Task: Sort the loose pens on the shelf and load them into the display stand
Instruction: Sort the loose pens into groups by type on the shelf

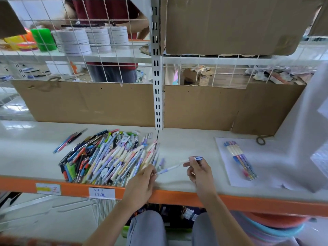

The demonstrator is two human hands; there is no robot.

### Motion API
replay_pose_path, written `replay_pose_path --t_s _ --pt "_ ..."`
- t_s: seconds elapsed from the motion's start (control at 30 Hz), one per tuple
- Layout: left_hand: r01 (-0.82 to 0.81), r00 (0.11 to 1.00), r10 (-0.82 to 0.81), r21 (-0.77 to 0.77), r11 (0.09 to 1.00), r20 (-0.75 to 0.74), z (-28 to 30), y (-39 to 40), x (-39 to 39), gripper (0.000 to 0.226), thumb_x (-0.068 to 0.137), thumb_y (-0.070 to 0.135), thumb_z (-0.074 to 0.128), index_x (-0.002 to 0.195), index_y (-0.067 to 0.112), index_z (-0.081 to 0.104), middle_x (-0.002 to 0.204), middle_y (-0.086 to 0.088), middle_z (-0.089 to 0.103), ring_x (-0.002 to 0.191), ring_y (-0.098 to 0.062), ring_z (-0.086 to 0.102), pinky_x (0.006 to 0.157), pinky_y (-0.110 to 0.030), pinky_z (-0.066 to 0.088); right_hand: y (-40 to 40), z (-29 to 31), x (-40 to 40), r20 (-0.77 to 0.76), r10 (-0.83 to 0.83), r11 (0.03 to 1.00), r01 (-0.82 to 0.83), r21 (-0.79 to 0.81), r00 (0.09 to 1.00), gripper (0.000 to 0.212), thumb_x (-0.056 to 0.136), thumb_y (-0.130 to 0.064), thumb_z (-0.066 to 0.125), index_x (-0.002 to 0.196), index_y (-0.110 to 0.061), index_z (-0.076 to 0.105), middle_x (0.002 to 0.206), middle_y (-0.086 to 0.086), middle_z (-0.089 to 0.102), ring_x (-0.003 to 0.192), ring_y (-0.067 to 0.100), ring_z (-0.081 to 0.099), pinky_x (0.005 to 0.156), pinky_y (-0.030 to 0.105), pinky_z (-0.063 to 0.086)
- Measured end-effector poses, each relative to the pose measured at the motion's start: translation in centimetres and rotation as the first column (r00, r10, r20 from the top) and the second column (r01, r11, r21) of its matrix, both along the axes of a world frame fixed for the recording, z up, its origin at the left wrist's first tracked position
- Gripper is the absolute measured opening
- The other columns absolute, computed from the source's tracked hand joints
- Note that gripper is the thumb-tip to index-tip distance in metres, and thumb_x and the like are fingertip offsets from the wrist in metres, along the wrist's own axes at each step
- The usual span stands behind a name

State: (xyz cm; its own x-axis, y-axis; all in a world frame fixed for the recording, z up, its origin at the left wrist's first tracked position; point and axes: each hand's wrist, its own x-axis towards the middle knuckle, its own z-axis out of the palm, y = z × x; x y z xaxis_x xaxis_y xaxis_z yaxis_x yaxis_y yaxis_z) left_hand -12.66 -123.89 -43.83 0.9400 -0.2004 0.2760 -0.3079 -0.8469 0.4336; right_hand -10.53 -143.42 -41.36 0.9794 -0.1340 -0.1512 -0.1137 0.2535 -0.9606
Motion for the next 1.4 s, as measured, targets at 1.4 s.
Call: replay_pose_path --t_s 1.4 --pt "-0.073 0.997 0.074 -0.080 0.994 0.002 1.7 -5.3 -0.5 0.032 0.102 0.033 0.029 0.100 0.010 0.052 0.082 -0.006 0.062 0.073 -0.023 0.059 0.053 -0.027 0.027 2.8 3.3 -0.6 -0.228 0.212 0.927 -0.269 -0.261 0.950 0.023 0.099 -0.024 0.044 0.088 -0.007 0.053 0.069 0.002 0.049 0.046 0.011 0.041 0.044 0.020 0.026"
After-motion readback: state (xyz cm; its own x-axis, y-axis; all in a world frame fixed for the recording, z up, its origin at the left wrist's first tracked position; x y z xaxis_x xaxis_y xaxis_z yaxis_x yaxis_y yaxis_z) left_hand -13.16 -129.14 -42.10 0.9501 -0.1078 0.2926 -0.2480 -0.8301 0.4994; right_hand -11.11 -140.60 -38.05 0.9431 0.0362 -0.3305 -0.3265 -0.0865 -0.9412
